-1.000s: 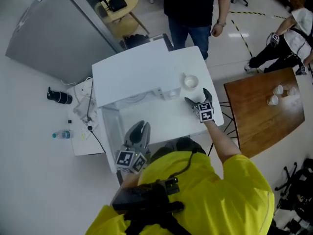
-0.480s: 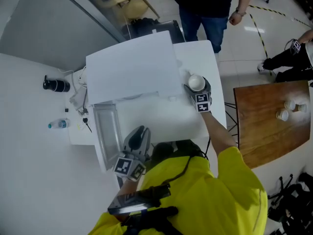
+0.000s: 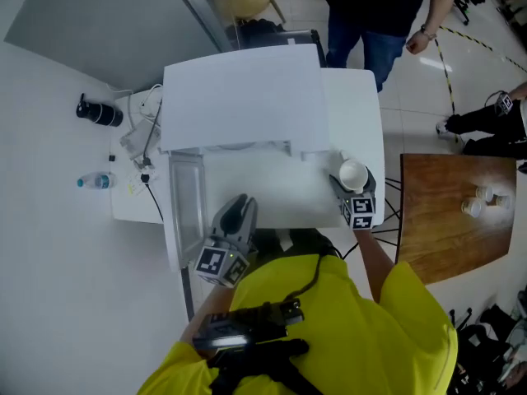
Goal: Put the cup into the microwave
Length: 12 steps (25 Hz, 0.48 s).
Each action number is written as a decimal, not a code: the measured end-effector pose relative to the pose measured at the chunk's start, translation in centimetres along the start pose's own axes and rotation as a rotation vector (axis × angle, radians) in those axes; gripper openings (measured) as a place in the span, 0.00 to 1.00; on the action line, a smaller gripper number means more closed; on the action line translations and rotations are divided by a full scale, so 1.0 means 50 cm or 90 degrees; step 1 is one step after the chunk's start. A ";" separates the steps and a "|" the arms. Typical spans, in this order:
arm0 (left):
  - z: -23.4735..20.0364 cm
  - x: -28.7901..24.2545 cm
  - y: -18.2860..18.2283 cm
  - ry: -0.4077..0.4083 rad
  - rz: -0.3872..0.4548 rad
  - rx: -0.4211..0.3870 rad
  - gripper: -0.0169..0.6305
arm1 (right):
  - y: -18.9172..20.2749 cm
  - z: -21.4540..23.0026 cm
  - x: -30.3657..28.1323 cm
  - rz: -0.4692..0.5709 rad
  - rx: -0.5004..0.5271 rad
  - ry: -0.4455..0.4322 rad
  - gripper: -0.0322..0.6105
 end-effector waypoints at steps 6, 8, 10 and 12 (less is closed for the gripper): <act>-0.072 0.076 -0.037 -0.014 0.022 0.012 0.14 | 0.031 -0.279 0.111 -0.091 0.013 -0.171 0.79; -0.096 0.106 -0.052 -0.022 0.032 0.016 0.14 | 0.000 -0.381 0.071 -0.068 0.024 -0.241 0.79; -0.113 0.135 -0.069 -0.030 0.041 0.022 0.14 | -0.056 -0.470 0.002 -0.033 0.044 -0.288 0.79; -0.131 0.161 -0.085 -0.041 0.051 0.025 0.14 | -0.102 -0.541 -0.092 0.003 0.066 -0.314 0.79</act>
Point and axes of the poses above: the fingertips, and each gripper's own axes: x backward along the fingers, z to its right, y out of its underside, the point moved 4 cm from there along x, backward along the fingers, and after that the axes turned 5 degrees about z, right-handed, at the moved point
